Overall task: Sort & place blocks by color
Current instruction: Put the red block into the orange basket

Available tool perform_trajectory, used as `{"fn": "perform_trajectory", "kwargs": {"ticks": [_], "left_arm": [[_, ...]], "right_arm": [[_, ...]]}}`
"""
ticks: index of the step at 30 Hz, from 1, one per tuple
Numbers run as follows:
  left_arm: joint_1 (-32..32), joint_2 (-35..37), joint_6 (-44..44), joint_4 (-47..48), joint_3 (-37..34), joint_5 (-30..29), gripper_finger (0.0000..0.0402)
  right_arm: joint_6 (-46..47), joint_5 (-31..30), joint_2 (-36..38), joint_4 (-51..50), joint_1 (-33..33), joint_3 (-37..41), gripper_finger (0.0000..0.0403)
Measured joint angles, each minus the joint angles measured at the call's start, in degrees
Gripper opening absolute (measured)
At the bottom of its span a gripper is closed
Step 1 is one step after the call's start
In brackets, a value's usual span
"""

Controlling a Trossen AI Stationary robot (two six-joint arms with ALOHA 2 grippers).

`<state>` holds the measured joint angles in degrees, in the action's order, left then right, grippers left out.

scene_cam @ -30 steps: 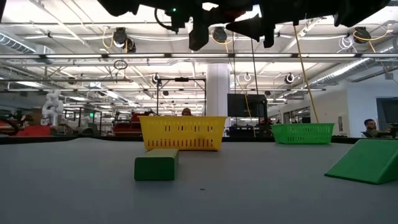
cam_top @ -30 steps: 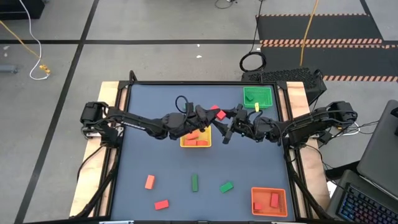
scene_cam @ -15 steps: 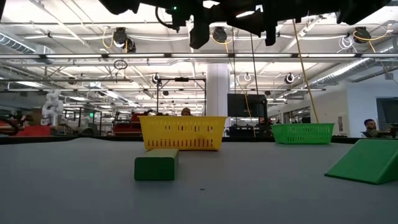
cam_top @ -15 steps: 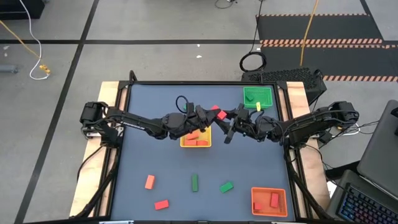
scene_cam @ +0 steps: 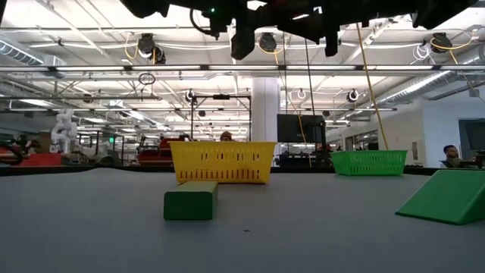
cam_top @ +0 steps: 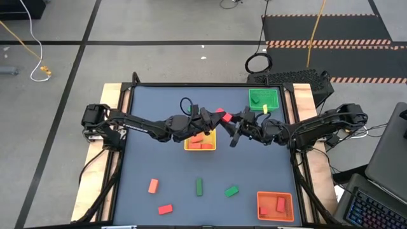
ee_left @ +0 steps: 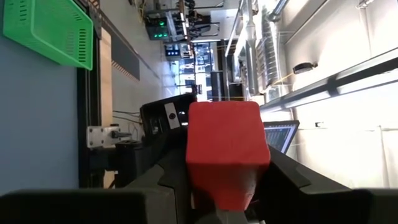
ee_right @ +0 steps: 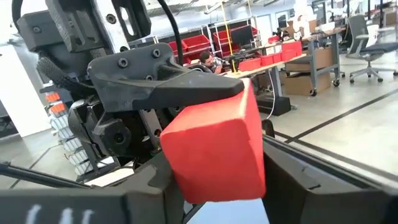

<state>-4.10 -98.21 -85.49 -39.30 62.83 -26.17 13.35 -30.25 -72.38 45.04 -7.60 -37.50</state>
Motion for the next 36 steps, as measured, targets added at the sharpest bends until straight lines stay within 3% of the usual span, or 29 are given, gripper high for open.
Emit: {"fn": "perform_trajectory", "kwargs": {"ticks": [3, 5, 9, 15, 27, 36], "left_arm": [[0.00, 0.01, -0.15, 0.01, -0.02, 0.23, 0.0139], [0.00, 0.02, -0.31, 0.23, -0.02, 0.96, 0.0169], [-0.04, 0.01, -0.20, -0.05, -0.04, 2.33, 0.0233], [0.27, -0.35, 1.25, -2.58, -0.15, 5.58, 0.0275], [1.27, -0.24, 3.76, -4.22, -0.15, 8.31, 0.0250], [3.25, -0.20, 3.32, -5.10, -0.13, 8.64, 0.0233]], "right_arm": [[2.44, -0.03, 0.49, -1.19, 0.00, 0.00, 0.0121], [2.99, 0.05, 0.77, -1.72, 0.00, 0.00, 0.0117], [2.93, -0.14, 2.19, -2.79, 0.02, 0.09, 0.0075], [4.84, 0.46, 7.41, -11.13, 0.04, -0.06, 0.0004], [2.45, 0.47, 19.07, -26.05, 0.02, -0.09, 0.0001], [3.35, 3.14, 20.18, -31.08, 0.02, -0.07, 0.0000]]}}
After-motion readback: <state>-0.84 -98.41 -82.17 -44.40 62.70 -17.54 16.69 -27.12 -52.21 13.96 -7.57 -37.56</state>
